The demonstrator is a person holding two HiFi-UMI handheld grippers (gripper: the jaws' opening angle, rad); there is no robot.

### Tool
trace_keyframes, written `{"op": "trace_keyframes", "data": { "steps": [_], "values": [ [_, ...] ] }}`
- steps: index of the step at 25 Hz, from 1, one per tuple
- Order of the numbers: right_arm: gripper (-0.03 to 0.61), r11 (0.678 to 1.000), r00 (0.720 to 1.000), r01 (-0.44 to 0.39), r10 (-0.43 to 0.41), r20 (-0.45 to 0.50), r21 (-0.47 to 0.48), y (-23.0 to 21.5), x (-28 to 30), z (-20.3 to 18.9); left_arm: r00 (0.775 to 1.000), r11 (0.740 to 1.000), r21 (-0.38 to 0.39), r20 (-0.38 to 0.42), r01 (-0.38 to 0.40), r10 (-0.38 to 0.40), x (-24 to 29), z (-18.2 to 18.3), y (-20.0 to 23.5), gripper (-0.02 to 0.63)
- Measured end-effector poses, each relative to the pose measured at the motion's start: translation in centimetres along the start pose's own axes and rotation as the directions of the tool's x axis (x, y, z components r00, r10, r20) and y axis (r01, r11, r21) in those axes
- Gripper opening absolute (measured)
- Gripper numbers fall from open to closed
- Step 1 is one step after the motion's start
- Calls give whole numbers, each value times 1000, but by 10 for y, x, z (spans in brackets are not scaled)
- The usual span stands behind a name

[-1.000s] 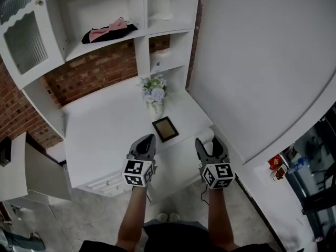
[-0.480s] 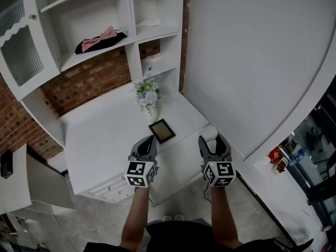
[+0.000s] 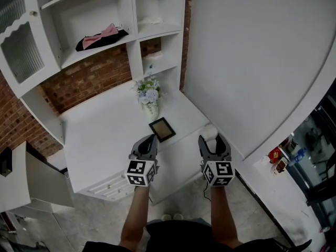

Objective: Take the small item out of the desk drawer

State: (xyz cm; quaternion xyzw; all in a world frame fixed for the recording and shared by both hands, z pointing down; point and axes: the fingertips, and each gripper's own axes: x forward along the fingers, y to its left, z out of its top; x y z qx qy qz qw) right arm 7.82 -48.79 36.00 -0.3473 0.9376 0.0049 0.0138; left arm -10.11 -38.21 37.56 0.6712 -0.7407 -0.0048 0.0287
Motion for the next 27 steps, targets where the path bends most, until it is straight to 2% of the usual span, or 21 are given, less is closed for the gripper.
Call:
{"op": "trace_keyframes", "data": {
  "steps": [27],
  "values": [
    [260,1000,1000,-2,2,-11,10,0,0,-3,1000,1000,-9,-8,-23,23,-6,-4,7,9]
  ]
}}
